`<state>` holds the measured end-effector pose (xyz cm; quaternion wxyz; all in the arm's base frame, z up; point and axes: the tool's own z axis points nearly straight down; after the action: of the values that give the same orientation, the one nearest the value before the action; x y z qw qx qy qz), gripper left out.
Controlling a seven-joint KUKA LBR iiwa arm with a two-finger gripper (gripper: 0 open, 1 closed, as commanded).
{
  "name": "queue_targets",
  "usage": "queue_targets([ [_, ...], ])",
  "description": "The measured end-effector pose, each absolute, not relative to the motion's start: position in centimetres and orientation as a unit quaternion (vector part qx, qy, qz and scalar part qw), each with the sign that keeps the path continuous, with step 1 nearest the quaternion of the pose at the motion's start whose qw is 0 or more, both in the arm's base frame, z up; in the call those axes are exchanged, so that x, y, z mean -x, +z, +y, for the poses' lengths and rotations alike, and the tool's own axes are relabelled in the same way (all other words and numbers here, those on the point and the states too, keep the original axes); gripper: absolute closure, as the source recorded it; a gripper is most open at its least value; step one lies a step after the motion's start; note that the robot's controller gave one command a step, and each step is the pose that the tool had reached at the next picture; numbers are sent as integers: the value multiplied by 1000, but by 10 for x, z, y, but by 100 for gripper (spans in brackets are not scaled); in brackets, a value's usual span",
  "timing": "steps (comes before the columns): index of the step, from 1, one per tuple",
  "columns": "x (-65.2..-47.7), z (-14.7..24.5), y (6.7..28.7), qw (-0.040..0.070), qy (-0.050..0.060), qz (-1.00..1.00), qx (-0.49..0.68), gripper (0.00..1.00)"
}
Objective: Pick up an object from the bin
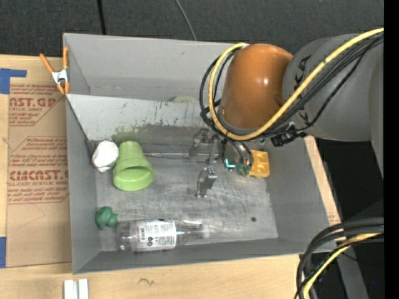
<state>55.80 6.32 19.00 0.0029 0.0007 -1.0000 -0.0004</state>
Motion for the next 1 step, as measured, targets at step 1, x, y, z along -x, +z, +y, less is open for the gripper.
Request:
queue_targets([
  [1, -560, 63, 194, -1, -1, -1000, 0, 0],
])
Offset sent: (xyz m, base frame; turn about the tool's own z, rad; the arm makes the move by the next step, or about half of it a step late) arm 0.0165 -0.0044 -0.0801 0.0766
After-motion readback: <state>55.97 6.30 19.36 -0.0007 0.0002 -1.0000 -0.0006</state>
